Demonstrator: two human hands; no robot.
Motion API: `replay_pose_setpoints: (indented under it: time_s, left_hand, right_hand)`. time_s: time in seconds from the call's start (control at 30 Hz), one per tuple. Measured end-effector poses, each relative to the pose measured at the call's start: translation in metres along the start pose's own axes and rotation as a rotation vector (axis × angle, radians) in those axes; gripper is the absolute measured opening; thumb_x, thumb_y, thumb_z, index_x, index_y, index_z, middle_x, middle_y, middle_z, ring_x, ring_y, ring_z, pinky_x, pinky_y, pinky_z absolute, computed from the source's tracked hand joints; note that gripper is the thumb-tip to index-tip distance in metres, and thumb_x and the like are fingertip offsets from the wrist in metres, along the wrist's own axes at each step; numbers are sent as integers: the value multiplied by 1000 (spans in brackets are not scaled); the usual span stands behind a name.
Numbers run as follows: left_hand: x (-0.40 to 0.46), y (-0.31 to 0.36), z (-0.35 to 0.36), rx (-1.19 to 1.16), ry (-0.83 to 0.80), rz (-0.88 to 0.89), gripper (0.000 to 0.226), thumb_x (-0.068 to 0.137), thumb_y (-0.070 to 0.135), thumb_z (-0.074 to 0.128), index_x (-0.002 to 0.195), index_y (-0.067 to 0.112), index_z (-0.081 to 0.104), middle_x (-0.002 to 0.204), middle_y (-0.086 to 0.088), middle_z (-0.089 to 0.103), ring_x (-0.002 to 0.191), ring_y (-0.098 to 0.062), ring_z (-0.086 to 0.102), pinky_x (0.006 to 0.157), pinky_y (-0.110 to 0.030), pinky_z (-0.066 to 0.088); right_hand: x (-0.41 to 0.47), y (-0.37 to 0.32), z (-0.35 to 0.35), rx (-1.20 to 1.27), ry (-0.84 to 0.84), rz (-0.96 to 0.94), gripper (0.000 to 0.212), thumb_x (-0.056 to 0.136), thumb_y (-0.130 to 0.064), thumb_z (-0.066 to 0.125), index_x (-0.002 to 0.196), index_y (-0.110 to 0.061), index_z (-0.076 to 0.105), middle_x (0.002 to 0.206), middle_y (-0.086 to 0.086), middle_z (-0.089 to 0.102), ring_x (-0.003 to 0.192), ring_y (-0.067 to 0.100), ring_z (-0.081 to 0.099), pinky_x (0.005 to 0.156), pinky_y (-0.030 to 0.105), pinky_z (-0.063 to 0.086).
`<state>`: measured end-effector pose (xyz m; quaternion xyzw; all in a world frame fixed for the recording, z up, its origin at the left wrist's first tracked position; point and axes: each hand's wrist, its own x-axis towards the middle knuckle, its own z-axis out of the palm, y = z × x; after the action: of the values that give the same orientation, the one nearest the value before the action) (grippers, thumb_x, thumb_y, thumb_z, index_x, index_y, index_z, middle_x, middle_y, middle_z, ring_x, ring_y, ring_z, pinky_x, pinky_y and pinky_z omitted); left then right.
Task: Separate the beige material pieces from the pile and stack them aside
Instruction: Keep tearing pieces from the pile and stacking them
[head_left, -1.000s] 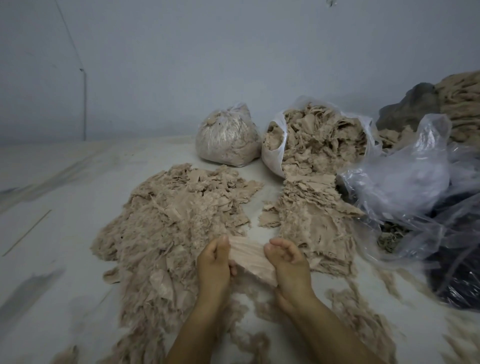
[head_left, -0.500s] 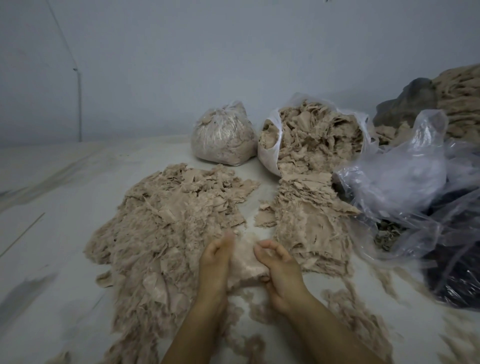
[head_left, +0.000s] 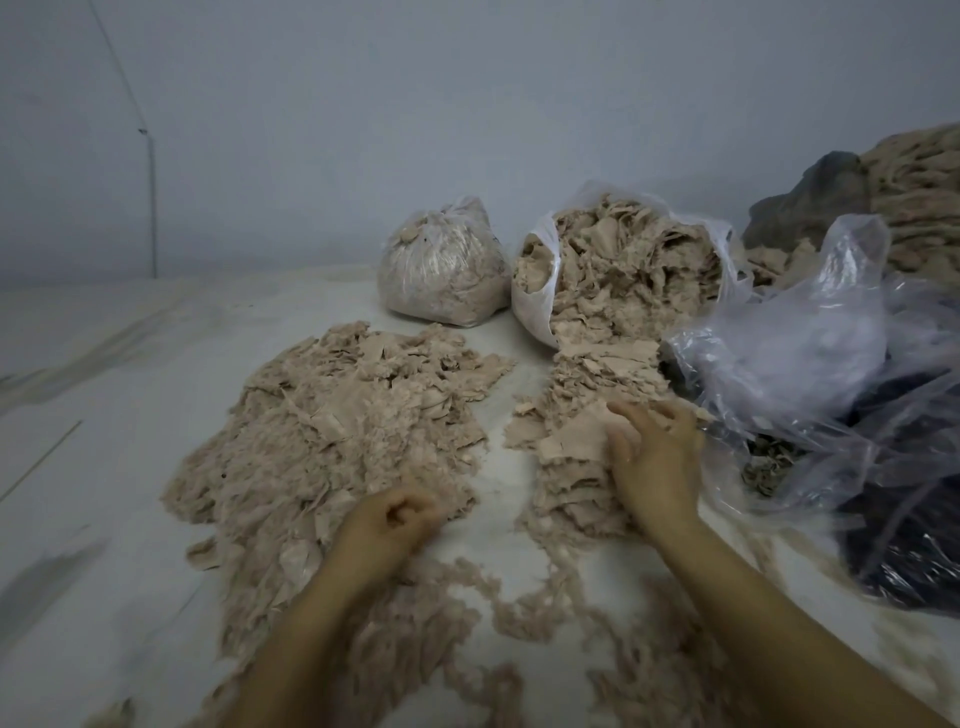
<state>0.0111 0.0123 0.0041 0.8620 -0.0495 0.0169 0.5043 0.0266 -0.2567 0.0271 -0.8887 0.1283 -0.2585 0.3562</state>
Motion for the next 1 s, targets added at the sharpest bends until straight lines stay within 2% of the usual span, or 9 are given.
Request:
replay_pose_setpoints:
  time_s: [0.07,0.13,0.23,0.4,0.53,0.67,0.8,0.87,1.0]
  left_hand:
    - [-9,-6,-11,75,-236,-49,25,68,35,82,88,29,69,80,9,61,68,-1,55,64,-11,45]
    - [-15,-11,-17,191,-415,-67,46,60,42,85,100,34,63,104,15,61,89,10,58,75,-4,43]
    - [-24,-16,-17,337,-511,-6,49,70,33,83,112,31,59,121,14,52,108,8,50,81,1,35]
    - [-41,-25,-12,379,-271,77,41,74,27,80,111,26,62,115,12,47,106,-5,48,81,1,34]
    - [-49,-27,-13,413,-108,-16,37,73,45,77,101,33,56,96,16,48,83,3,48,67,-6,38]
    - [-48,-24,-10,437,-97,38,14,89,10,55,76,7,60,73,-9,58,70,-18,55,69,-32,42]
    - [-46,-9,-3,-90,-48,-43,18,97,8,44,86,9,58,68,1,63,63,-12,59,61,-24,47]
    - [-44,-2,3,-387,-2,-123,17,101,9,38,96,5,53,66,-4,61,54,-11,61,51,-21,49]
    - [-36,-1,0,-560,334,-225,11,101,11,38,102,14,48,69,-6,58,46,-8,58,45,-21,47]
  right_hand:
    - [-25,2,10,19,-12,-167,23,97,-24,51,113,-21,67,123,6,48,115,23,45,91,31,38]
    - [-57,4,27,85,-304,-302,27,99,-27,47,120,-21,64,123,0,50,117,16,45,99,25,36]
    - [-84,13,47,-55,-713,-456,45,102,-41,35,144,-28,39,155,-7,24,144,8,14,110,12,1]
    - [-103,34,26,-61,-849,-652,49,97,-55,35,136,-30,52,146,-19,34,135,-9,19,107,5,4]
    - [-120,40,6,95,-566,-596,50,94,-59,41,74,-22,70,79,-17,66,80,-4,53,77,23,40]
    - [-113,-3,25,68,-604,-444,23,94,-43,54,107,-30,68,101,-16,61,93,1,50,90,26,38]
    - [-123,-34,53,251,-808,-178,36,85,-44,67,117,-35,56,104,-19,55,91,-3,54,78,11,43]
    - [-123,-38,58,315,-732,-117,5,88,-28,67,86,-31,64,83,-16,64,76,-4,58,74,23,50]
    - [-112,-35,54,390,-686,-21,23,99,-14,45,78,-20,50,74,-5,61,71,12,60,78,41,52]
